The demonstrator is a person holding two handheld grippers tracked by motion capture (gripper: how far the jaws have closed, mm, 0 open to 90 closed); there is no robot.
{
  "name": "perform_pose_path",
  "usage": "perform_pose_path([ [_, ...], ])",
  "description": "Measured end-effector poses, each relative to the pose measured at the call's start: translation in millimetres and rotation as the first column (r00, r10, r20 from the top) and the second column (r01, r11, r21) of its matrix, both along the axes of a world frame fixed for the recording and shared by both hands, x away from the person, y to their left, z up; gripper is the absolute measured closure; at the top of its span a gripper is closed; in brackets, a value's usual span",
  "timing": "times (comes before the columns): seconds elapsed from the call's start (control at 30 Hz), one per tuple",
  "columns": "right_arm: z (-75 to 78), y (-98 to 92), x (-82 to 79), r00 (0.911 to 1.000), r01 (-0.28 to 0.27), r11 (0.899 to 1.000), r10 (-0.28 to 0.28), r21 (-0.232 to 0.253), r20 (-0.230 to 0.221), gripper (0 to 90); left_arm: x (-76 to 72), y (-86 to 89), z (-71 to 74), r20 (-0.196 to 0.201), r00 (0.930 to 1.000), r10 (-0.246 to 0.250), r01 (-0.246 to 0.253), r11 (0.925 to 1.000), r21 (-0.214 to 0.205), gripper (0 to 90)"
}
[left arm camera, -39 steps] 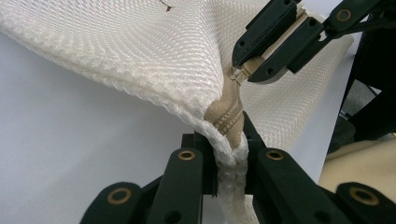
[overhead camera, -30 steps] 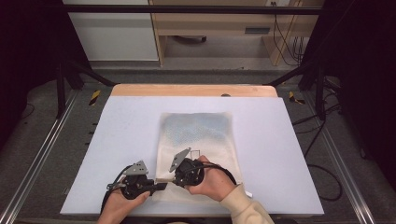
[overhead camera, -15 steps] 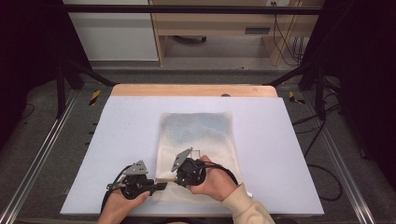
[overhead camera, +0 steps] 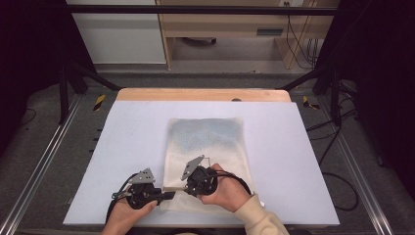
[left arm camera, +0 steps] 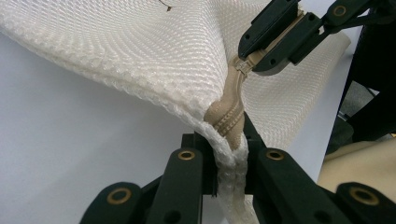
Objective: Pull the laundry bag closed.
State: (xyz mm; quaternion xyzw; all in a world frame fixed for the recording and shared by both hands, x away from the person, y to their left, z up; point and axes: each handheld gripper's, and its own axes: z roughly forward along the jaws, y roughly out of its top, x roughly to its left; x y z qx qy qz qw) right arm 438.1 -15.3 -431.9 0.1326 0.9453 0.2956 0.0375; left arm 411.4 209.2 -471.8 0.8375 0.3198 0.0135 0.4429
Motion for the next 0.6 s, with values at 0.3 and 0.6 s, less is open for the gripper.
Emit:
perform_pose_path([
  [0.3, 2.6, -1.1, -0.8, 1.0, 0.001, 1.0, -0.001, 0.007, 0.005, 82.1, -0.3, 0.7, 0.4, 0.001, 1.0, 0.004, -0.004, 1.0, -0.008, 83.2],
  [0.6, 3.3, -3.0, -0.1, 1.0, 0.002, 1.0, -0.002, 0.003, 0.01, 82.2, 0.7, 0.7, -0.2, 0.003, 1.0, 0.007, -0.007, 1.0, -0.006, 83.2],
])
